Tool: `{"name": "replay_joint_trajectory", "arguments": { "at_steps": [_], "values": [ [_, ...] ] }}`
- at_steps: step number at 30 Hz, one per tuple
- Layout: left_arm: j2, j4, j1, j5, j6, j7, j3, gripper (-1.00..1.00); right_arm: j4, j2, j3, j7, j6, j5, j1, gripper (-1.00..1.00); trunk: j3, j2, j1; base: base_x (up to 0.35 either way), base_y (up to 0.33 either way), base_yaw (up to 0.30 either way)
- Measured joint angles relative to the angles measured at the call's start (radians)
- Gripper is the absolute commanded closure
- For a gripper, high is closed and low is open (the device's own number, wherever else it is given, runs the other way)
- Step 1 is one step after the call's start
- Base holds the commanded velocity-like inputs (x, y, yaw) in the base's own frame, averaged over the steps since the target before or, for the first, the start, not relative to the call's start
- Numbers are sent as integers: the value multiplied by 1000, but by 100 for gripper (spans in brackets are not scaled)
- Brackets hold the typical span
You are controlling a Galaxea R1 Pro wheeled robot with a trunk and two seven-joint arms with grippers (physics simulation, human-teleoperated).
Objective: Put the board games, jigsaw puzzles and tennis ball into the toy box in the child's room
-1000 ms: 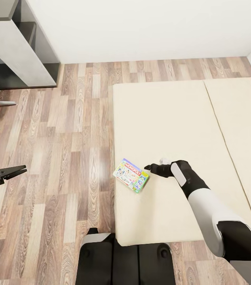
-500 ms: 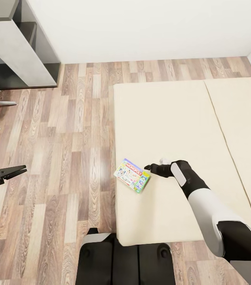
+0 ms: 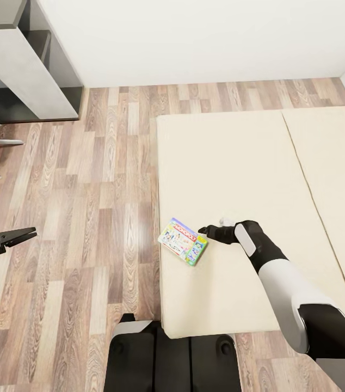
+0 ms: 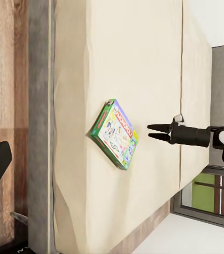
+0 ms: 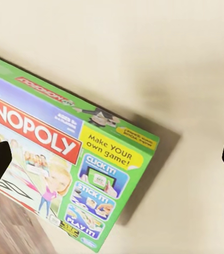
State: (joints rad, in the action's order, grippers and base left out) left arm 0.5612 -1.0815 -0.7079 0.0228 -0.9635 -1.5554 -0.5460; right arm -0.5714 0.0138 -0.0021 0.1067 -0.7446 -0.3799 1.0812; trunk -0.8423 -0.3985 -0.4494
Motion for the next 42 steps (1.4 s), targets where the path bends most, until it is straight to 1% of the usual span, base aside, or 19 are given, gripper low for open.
{"name": "replay_joint_trajectory", "arguments": {
  "at_steps": [28,42],
  "values": [
    [0,0,1,0,0,0,0,-100,0,0,0,0,0,0,0,-100,0,0,0,0,27,0],
    [0,0,1,0,0,0,1,-100,1,-1,0,-1,0,-1,0,-100,0,0,0,0,92,0]
  ]
}}
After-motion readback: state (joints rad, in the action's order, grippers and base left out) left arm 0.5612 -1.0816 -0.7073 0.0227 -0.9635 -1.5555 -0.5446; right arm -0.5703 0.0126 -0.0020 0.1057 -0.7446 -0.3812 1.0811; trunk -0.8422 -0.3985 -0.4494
